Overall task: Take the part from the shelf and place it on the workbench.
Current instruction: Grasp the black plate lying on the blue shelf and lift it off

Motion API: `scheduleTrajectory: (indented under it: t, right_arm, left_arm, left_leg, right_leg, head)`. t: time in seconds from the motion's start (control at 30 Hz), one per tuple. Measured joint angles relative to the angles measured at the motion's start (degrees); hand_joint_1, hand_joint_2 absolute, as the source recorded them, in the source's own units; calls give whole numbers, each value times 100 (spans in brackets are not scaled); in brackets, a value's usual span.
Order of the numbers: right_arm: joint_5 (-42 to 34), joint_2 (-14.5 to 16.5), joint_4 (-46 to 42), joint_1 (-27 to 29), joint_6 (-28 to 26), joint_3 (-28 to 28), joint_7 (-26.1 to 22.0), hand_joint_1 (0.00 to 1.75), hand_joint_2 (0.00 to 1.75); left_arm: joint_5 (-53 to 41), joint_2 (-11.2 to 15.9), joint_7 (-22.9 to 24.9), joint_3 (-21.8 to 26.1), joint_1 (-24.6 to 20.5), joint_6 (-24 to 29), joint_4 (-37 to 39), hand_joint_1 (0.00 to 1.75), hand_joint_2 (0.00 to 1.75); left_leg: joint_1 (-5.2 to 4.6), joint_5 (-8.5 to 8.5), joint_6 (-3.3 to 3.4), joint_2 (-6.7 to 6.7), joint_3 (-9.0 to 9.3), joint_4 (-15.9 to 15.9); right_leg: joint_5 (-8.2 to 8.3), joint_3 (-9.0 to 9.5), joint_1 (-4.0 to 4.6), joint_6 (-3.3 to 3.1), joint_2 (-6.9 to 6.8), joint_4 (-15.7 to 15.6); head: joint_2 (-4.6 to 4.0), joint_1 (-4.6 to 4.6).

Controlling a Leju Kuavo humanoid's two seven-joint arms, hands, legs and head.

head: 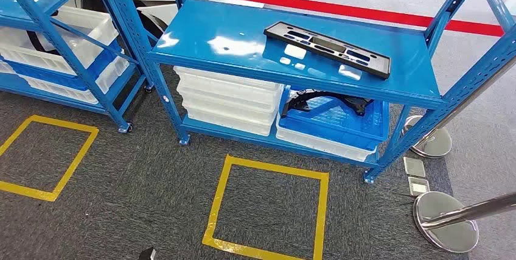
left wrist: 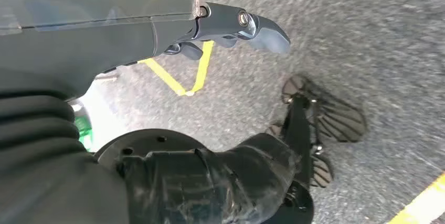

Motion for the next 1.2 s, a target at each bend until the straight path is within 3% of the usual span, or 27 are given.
scheduleTrajectory:
  t: [0.17, 0.37, 0.5, 0.57, 0.63, 0.7, 0.77, 0.93, 1.07, 1.2]
  right_arm:
    - [-167, -298, -16, -211, -196, -190, -1050, 0, 175]
    - [-148, -482, -64, -359, -290, -331, -1187, 0, 175]
    - [213, -653, -475, -445, -709, -371, -1710, 0, 175]
    - [900, -816, -1283, -529, -1136, -367, -1230, 0, 175]
    - [1831, -969, -2383, -673, -1319, -332, -188, 0, 175]
    - [2571, -1052, -3297, -865, -1149, -244, 728, 0, 175]
    - [3085, -1063, -4094, -976, -816, -60, 1231, 0, 175]
    - [4016, -889, -6049, -1257, -80, 879, 1409, 0, 175]
    - [4210, -778, -6909, -1285, 337, 1592, 1385, 0, 175]
    - [4259, -709, -7382, -1243, 394, 2106, 1398, 0, 175]
  left_arm:
    - [68, 8, -156, 132, -19, -2, 46, 0, 0]
    - [72, 8, -192, 265, -37, -9, 75, 0, 0]
    - [37, 14, -423, 293, -42, -21, 101, 0, 0]
    - [7, 20, -540, 313, -51, -81, 110, 0, 0]
    - [-14, 25, -585, 334, -59, -170, 115, 0, 0]
    - [-45, 29, -594, 345, -66, -252, 120, 0, 0]
    - [-88, 32, -587, 354, -69, -324, 127, 0, 0]
    - [-227, 33, -530, 360, -84, -566, 141, 0, 0]
    - [-360, 58, -519, 357, -71, -810, 142, 0, 0]
    - [-402, 98, -519, 352, -70, -908, 143, 0, 0]
  left_leg:
    - [0, 3, 4, 1, 2, 0]
    - [0, 5, 6, -1, 0, 0]
    - [-1, 9, 7, -1, -18, -2]
    - [-3, 18, 9, 0, -23, -2]
    - [-4, 29, 11, 1, -22, -2]
    - [-3, 38, 13, -6, -18, -2]
    - [-3, 48, 12, -23, -27, -2]
    - [4, 68, -3, -43, -38, -4]
    - [9, 74, -6, -64, -45, -10]
    - [9, 74, -6, -64, -48, -12]
  right_leg:
    - [7, 0, -1, 6, 1, -6]
    - [11, 2, 0, 10, -2, -9]
    - [21, -1, -1, 13, 2, -1]
    - [31, -4, -3, 18, 4, 0]
    - [37, -5, -4, 22, 4, -3]
    - [41, 0, -3, 23, -3, -7]
    - [44, 1, -3, 25, -15, -4]
    - [52, -29, 2, 14, -29, 2]
    - [47, -29, 6, 7, -53, 3]
    - [46, -31, 5, 6, -51, 0]
  head:
    - [0, 1]
    - [0, 0]
    - [0, -1]
    - [0, -1]
    - [0, -1]
    - [0, 2]
    - [0, 3]
    - [0, -3]
    - [0, -1]
    - [0, 0]
